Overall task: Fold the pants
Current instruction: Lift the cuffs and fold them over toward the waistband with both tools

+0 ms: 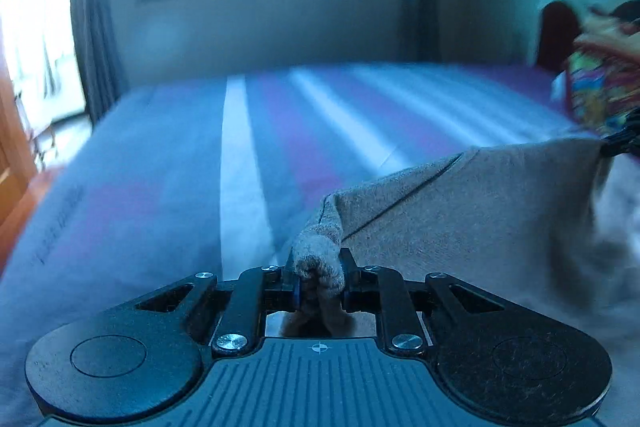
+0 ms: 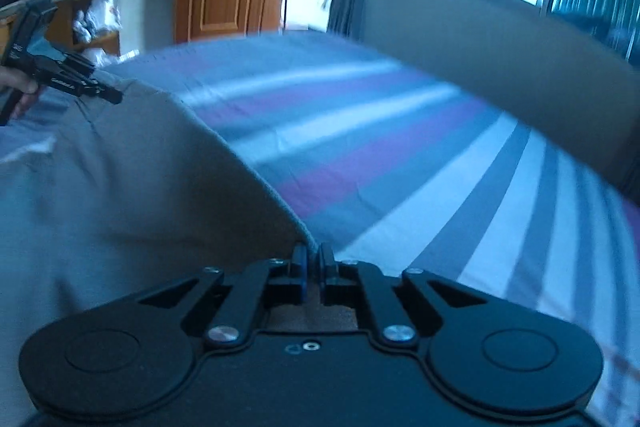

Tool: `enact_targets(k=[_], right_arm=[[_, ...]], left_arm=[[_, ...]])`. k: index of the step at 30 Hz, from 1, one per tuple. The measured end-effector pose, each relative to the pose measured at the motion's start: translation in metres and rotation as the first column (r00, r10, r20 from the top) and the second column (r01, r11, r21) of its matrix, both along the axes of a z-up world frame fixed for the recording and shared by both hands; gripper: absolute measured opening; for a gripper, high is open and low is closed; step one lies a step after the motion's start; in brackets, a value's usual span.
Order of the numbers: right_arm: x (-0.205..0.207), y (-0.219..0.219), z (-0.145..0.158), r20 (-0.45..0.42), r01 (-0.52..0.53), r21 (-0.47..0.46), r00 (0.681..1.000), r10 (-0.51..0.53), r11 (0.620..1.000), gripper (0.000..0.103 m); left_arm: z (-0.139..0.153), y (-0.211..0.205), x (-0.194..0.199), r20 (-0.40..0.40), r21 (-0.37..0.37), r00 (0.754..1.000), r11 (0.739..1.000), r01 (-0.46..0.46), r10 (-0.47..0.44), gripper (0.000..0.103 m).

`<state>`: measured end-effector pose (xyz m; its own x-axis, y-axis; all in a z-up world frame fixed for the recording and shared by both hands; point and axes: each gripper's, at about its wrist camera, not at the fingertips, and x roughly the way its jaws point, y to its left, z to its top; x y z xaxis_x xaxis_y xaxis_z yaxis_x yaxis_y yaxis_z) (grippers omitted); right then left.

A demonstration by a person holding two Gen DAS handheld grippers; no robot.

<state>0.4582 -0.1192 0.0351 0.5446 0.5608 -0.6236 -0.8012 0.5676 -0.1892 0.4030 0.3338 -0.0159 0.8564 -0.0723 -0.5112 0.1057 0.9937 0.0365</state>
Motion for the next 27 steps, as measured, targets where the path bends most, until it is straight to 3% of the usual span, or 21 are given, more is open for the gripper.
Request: enact_targets(k=[3,7,10,12,15,16,18,19,21,23,26,27], right_arm=[[-0.057,-0.019,0.028,0.093,-0.046,-0.002,0.995,0.046,0.999,0.005],[-0.140,-0.046,0.038,0.116,-0.091,0.021,0.989,0.088,0.996,0.005],[-0.193,-0.058,0.015,0.059,-0.067,0.041,0.996,0.065,0.997,0.005],[-0.213,-0.060,-0.018,-0.033,-0.002,0.038,0.999,0.004,0.999,0.010],[-0.221,-0.064,-0.063,-0.177,0.145,0.040,0.975,-0.136,0.989,0.019],[-0.223,-0.069,-0.064,-0.197,0.190,0.075,0.965,-0.172,0.979,0.021],[-0.229,-0.085,-0.057,-0.262,0.279,0.175,0.938,-0.228,0.944,0.030],[-0.229,-0.091,-0.054,-0.305,0.316,0.210,0.920,-0.245,0.925,0.030],[-0.231,-0.107,-0.048,-0.368,0.388,0.277,0.888,-0.276,0.879,0.034],[-0.224,-0.118,-0.049,-0.438,0.460,0.310,0.846,-0.304,0.832,0.043],[-0.210,-0.132,-0.063,-0.562,0.575,0.325,0.756,-0.336,0.751,0.049],[-0.203,-0.134,-0.066,-0.603,0.613,0.320,0.720,-0.343,0.723,0.049]], left_arm=[[0.019,-0.009,-0.057,0.057,0.031,0.997,0.998,0.052,-0.053,0.018],[0.012,-0.030,-0.127,0.033,0.108,0.993,0.989,0.106,-0.110,0.019],[-0.019,-0.041,-0.169,-0.085,0.108,0.993,0.990,0.096,-0.087,0.022],[-0.043,-0.046,-0.186,-0.136,0.099,0.991,0.994,0.035,-0.021,0.027],[-0.053,-0.052,-0.214,-0.156,0.084,0.984,0.993,-0.078,0.090,0.050],[-0.053,-0.051,-0.227,-0.149,0.074,0.982,0.992,-0.102,0.112,0.060],[-0.057,-0.038,-0.250,-0.148,0.037,0.972,0.983,-0.179,0.182,0.064],[-0.055,-0.031,-0.264,-0.150,-0.009,0.962,0.972,-0.233,0.229,0.064],[-0.051,-0.015,-0.287,-0.147,-0.177,0.943,0.930,-0.321,0.298,0.064],[-0.049,-0.010,-0.301,-0.134,-0.360,0.942,0.871,-0.335,0.308,0.064],[-0.058,-0.005,-0.310,-0.138,-0.640,0.948,0.705,-0.306,0.286,0.064],[-0.062,-0.006,-0.310,-0.143,-0.687,0.948,0.661,-0.302,0.284,0.064]])
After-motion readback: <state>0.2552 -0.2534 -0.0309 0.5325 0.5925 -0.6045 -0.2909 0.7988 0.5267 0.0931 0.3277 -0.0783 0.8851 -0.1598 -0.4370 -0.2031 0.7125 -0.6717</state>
